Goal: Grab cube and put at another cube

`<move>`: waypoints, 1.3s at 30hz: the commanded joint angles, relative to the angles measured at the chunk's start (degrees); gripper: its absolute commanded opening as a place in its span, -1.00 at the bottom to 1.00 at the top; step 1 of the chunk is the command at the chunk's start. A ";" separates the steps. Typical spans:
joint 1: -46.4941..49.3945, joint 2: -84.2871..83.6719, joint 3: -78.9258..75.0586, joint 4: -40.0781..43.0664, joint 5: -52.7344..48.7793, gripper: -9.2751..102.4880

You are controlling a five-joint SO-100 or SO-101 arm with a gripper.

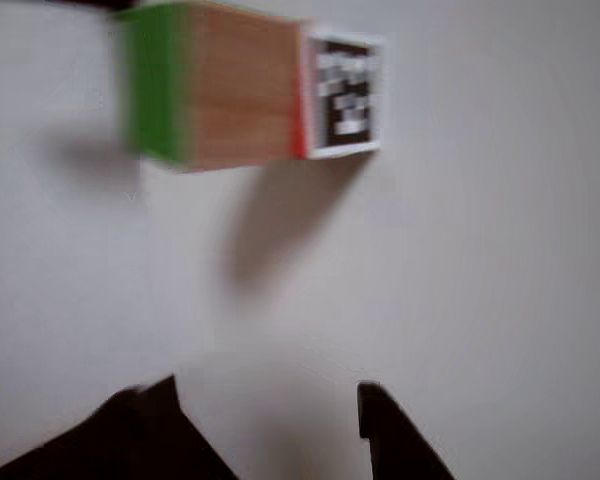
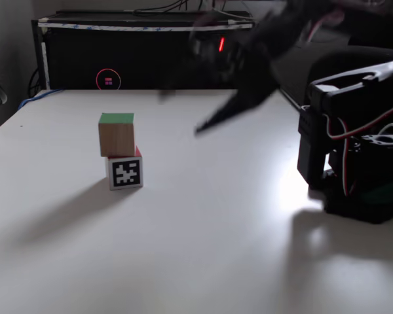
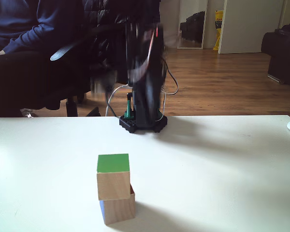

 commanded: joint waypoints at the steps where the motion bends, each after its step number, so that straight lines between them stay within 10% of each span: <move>1: 0.09 3.69 4.31 -4.39 2.81 -0.79; 39: -5.98 24.96 17.67 15.29 2.46 -0.83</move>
